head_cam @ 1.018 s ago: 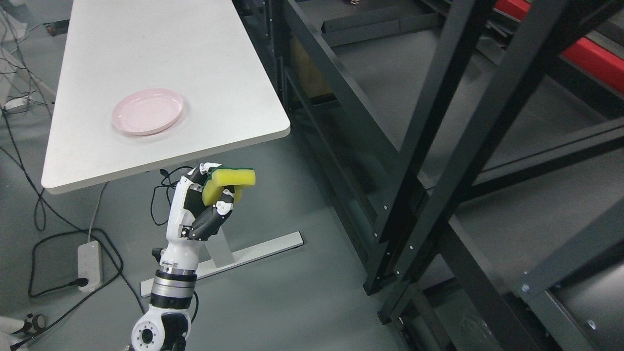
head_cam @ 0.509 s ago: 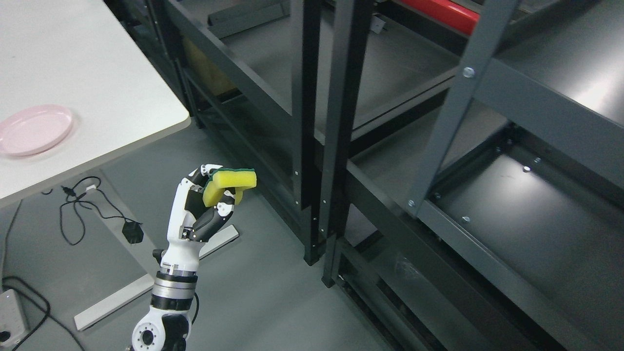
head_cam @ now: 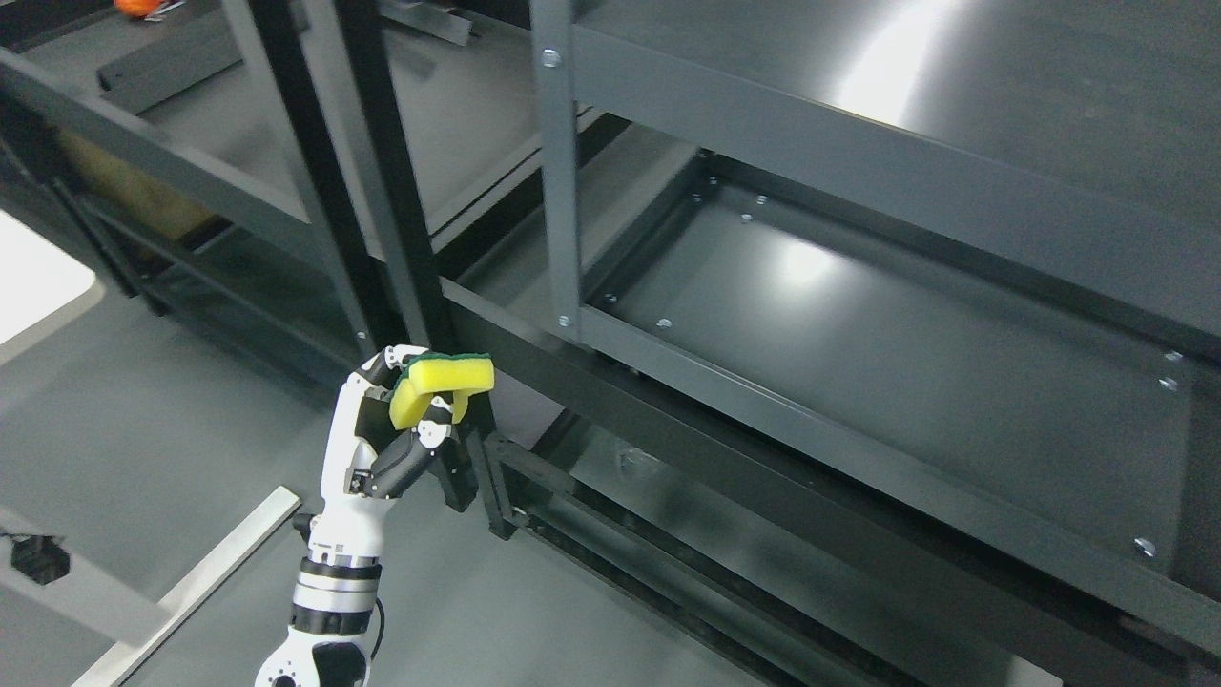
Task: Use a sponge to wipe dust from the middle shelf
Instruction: 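Hold the sponge in the left hand while turning toward the shelf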
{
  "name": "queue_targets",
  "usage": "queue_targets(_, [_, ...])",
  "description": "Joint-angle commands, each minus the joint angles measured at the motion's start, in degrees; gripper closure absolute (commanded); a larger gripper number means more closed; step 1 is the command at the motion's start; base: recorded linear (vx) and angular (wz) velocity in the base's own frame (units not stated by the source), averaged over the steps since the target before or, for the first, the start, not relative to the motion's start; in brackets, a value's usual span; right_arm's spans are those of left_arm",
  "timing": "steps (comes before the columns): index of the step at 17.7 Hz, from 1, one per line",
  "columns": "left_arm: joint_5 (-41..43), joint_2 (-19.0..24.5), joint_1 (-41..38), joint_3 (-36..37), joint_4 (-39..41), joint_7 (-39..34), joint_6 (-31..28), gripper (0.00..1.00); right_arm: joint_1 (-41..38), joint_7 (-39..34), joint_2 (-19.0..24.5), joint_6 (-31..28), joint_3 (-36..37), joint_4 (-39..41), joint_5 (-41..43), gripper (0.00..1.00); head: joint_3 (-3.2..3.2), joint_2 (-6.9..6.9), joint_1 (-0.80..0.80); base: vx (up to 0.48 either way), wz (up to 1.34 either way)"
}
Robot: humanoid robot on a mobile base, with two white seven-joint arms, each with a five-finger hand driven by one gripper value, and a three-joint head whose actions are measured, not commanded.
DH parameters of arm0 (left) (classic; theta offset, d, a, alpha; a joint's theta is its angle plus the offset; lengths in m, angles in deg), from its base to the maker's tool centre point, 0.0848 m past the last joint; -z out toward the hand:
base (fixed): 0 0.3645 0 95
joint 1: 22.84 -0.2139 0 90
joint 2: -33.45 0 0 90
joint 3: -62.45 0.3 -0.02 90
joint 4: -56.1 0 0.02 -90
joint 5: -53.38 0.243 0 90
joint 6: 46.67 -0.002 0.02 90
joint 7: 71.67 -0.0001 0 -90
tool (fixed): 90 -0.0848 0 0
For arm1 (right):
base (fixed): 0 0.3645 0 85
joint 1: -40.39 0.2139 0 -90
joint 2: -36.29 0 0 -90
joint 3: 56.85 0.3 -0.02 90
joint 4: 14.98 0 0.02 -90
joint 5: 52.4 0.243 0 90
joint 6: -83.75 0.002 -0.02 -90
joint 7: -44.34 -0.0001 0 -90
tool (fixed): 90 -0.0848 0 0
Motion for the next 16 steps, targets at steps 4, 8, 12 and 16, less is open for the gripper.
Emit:
queue_targets(4, [1.2,1.0,-3.9,6.9,1.9,1.4,1.2,0.99,0.0,0.0,-1.0,0.0,-0.1,1.0,0.0,0.0,0.0,-0.01,0.0,-0.103,-0.66])
queue_targets(8, [11.6,1.0,1.8,13.0,0.9,3.1,1.2,0.99,0.0,0.0,-1.0,0.0,0.0,1.0,0.0,0.0,0.0,-0.03,0.0,-0.081,-0.66])
queue_targets(12, [23.9,1.0,14.6,19.5,-2.5,4.0,1.2,1.0,0.0,0.0,-1.0,0.0,0.0,1.0,0.0,0.0,0.0,-0.04,0.0,-0.05,-0.67])
queue_targets(16, [36.5,1.0,23.3,24.3,-2.4,10.3,2.2,1.0,0.0,0.0,-1.0,0.0,0.0,1.0,0.0,0.0,0.0,-0.05,0.0,-0.024,-0.52])
